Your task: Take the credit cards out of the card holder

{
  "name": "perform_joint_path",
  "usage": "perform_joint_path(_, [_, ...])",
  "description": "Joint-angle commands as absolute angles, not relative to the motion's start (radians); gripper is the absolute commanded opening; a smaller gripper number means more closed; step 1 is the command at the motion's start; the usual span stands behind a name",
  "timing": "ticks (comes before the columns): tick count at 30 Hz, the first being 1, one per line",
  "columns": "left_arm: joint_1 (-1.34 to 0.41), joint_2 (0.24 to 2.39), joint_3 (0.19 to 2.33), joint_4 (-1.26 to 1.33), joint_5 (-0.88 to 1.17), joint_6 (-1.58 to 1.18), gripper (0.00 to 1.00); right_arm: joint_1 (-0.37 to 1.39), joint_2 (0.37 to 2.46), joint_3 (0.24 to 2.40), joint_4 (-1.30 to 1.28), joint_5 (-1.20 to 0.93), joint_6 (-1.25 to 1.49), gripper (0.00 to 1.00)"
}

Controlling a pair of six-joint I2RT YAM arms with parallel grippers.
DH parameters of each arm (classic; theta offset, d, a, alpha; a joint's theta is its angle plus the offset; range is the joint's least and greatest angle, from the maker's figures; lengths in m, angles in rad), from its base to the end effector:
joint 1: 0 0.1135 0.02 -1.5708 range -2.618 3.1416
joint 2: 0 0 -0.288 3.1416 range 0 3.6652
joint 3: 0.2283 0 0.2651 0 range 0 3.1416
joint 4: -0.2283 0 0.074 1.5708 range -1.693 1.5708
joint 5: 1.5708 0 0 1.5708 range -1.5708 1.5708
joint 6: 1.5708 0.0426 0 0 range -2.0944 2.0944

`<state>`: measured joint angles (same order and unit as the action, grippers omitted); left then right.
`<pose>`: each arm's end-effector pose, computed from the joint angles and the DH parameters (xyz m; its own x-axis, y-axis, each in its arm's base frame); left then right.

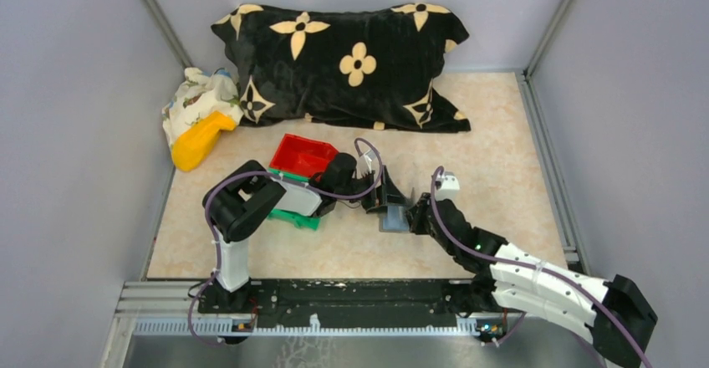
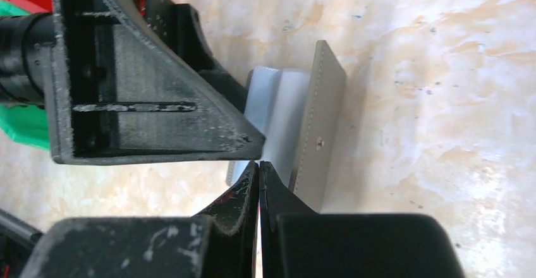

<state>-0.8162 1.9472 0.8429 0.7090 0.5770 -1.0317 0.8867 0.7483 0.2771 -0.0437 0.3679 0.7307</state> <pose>0.2549 -0.3050 0.1354 -0.9554 -0.0339 -0.2935 0.2641 0.3472 -0.8998 0.1163 0.1184 0.1897 -0.5823 0.2713 -0.7664 -0.1835 0.8745 0.4490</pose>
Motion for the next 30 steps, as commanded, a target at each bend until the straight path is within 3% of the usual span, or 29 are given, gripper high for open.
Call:
perform_joint_path(1, [-0.814, 1.921, 0.867, 0.705, 0.587, -1.013, 0.95, 0.866, 0.709, 0.323, -0.155, 0.449, 0.747, 0.0])
perform_joint_path(14, [-0.822, 1.913, 0.935, 0.67, 0.597, -1.011, 0.95, 0.834, 0.542, 0.28, -0.289, 0.517, 0.809, 0.0])
perform_joint_path(25, [-0.847, 1.969, 1.057, 0.636, 0.603, -1.019, 0.95, 0.796, 0.716, 0.224, -0.193, 0.43, 0.85, 0.0])
perform_joint_path(30, [-0.862, 2.057, 1.153, 0.598, 0.596, -1.005, 0.95, 0.796, 0.687, 0.225, -0.196, 0.421, 0.848, 0.0])
